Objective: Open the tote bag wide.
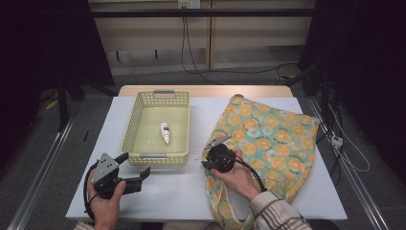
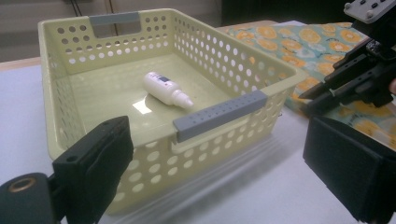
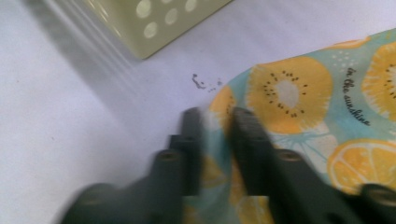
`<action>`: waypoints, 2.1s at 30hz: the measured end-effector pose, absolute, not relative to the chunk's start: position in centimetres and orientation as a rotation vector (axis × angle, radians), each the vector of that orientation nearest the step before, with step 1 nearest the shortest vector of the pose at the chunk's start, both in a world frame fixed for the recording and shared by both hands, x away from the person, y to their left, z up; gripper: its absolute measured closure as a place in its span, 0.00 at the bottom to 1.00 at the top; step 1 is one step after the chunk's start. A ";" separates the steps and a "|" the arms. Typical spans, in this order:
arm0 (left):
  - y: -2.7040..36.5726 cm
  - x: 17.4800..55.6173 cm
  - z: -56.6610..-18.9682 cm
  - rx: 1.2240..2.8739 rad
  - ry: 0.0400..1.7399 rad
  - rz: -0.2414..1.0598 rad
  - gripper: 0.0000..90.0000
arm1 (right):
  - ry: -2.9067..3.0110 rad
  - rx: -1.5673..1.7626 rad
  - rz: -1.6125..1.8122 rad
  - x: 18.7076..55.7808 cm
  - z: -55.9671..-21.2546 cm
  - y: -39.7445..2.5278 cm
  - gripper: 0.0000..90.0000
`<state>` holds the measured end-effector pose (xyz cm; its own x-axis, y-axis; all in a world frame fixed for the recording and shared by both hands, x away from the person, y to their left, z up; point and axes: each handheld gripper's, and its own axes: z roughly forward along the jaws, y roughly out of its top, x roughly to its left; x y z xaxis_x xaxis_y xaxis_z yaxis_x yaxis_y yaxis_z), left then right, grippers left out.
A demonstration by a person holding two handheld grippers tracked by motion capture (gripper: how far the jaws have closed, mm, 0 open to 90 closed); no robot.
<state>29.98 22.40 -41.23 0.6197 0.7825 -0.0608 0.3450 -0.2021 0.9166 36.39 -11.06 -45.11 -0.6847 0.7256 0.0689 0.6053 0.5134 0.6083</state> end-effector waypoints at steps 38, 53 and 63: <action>22.7 29.8 -41.2 1.788 0.917 0.528 0.09 | 2.476 1.240 1.023 43.0 -41.8 -10.5 0.42; 22.5 29.9 -41.3 1.799 0.922 0.527 0.09 | 2.420 1.234 0.973 36.7 -40.2 -20.4 0.27; 22.5 30.0 -41.4 1.807 0.923 0.526 0.09 | 2.515 1.184 1.032 33.2 -41.9 -22.2 0.46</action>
<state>29.97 22.47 -41.39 0.6143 0.7871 -0.0559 0.3526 -0.2105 0.9118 33.16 -22.15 -41.87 -0.6683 0.7330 0.1271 0.6109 0.4432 0.6560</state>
